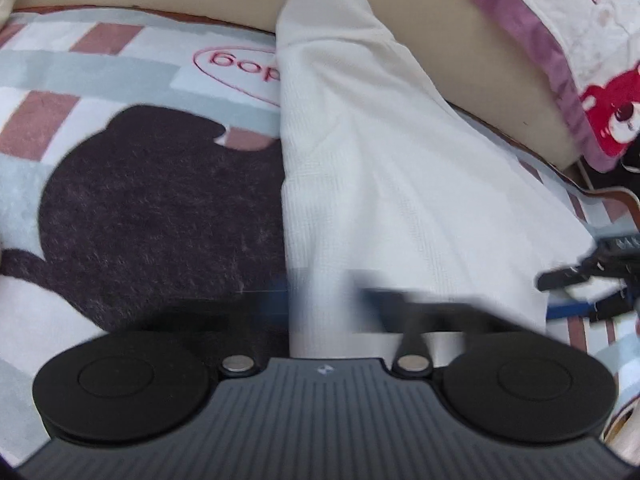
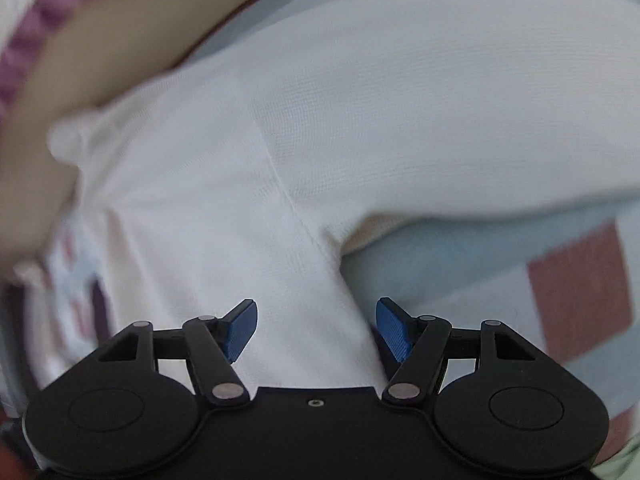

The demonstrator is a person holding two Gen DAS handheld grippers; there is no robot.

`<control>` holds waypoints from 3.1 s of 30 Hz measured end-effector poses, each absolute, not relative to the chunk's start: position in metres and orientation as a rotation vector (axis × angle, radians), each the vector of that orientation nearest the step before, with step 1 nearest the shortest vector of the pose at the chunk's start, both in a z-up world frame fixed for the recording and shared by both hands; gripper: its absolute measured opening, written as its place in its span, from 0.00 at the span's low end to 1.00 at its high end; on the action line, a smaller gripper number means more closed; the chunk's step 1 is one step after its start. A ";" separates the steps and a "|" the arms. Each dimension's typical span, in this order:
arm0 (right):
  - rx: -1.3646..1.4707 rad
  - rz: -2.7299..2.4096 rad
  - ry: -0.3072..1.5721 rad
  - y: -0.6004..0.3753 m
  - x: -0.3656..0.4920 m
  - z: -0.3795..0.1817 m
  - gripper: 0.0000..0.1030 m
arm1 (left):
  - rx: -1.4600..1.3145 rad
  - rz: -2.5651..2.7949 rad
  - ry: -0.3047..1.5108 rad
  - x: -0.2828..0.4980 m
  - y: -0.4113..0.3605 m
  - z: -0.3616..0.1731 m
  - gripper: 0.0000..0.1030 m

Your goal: Fold clothes

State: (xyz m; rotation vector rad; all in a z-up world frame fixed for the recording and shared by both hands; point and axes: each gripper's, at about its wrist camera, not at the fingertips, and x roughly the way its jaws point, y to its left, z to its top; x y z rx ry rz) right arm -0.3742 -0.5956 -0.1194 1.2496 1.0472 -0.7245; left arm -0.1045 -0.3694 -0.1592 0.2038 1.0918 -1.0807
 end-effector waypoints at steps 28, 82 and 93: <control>1.639 -0.154 0.230 -0.589 -0.520 -0.032 0.70 | 0.276 -1.168 1.178 -0.104 -0.307 -0.046 0.59; 0.823 -0.135 0.811 -0.343 -0.533 -0.079 0.09 | 1.603 -1.549 1.268 -0.304 -0.307 -0.084 0.08; 0.310 -0.433 0.995 -0.307 -0.496 -0.039 0.43 | 1.539 -1.613 1.200 -0.298 -0.309 -0.042 0.48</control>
